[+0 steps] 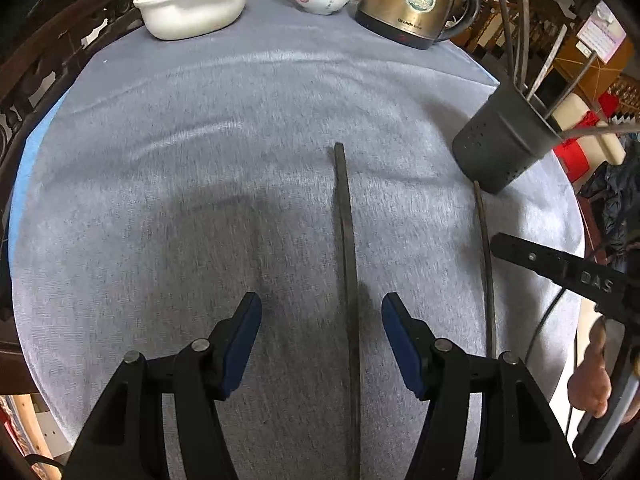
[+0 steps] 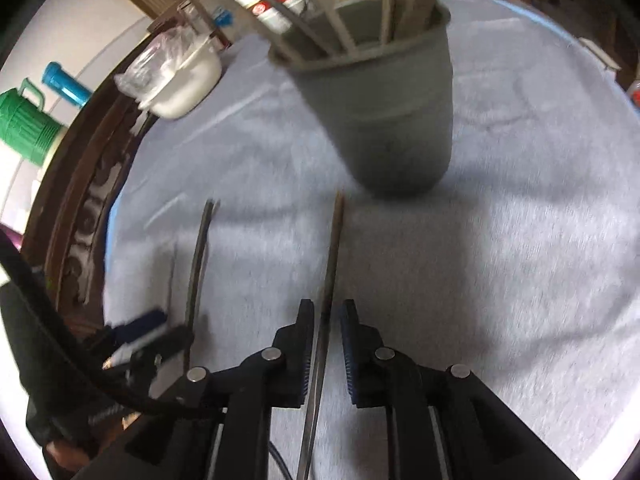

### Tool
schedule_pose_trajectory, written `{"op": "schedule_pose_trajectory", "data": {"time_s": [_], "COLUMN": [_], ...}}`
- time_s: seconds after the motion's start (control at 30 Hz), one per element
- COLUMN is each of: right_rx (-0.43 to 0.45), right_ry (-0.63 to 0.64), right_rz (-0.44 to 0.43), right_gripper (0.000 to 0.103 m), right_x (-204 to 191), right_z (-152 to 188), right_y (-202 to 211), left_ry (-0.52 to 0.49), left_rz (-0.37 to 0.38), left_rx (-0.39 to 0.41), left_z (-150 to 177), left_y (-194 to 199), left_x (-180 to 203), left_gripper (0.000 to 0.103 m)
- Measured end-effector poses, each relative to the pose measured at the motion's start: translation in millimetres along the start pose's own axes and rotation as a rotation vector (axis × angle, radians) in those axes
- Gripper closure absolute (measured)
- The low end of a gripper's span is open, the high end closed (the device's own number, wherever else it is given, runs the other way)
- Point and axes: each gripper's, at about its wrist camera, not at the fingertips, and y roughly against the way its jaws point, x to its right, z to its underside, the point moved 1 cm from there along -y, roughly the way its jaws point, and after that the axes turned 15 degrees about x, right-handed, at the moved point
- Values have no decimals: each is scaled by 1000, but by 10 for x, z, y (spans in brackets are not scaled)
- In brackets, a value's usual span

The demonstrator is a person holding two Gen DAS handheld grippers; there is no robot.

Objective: Organize utensils

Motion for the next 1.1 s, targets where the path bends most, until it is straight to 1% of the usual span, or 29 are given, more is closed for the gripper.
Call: {"op": "schedule_pose_trajectory", "data": {"time_s": [0.1, 0.23, 0.3, 0.4, 0.47, 0.5, 0.53, 0.57, 0.6, 0.63, 0.73, 0.8, 0.97, 1.03, 1.1], "right_rx": [-6, -12, -7, -7, -7, -3, 3, 13, 17, 22, 36, 27, -6, -18, -36], "right_ry": [-3, -37, -42, -62, -75, -75, -73, -64, -51, -34, -11, 4, 60, 55, 21], "right_rz": [53, 89, 97, 98, 96, 97, 97, 101, 105, 111, 121, 98, 52, 39, 24], "right_gripper": [86, 86, 86, 86, 86, 86, 86, 87, 87, 87, 90, 95, 95, 94, 93], "right_x": [6, 3, -2, 4, 17, 24, 28, 17, 0, -16, -39, -78, -244, -260, -221], "right_z": [-86, -150, -167, -187, -185, -181, -171, -163, -144, -127, -104, -85, -24, -17, -40], "right_y": [-98, -184, -189, -203, -208, -207, -202, -196, -191, -174, -167, -178, -213, -217, -215], "left_ry": [1, 12, 15, 23, 36, 49, 60, 63, 68, 74, 79, 81, 76, 88, 95], "left_rz": [-1, 1, 9, 13, 25, 27, 26, 20, 34, 42, 42, 54, 79, 84, 79], "left_rx": [-9, -10, -6, -27, -39, -51, -55, -42, -48, -57, -43, -45, -60, -71, -81], "left_z": [-97, -261, -341, -438, -481, -496, -501, -498, -504, -497, -480, -432, -290, -298, -333], "left_y": [-71, -166, -204, -324, -405, -456, -478, -459, -489, -512, -511, -462, -356, -357, -360], "left_x": [-13, -9, -3, 22, 36, 32, 24, 28, 29, 27, 11, 0, 11, -14, -50], "left_gripper": [40, 40, 40, 40, 47, 60, 67, 71, 84, 93, 96, 96, 96, 96, 96]}}
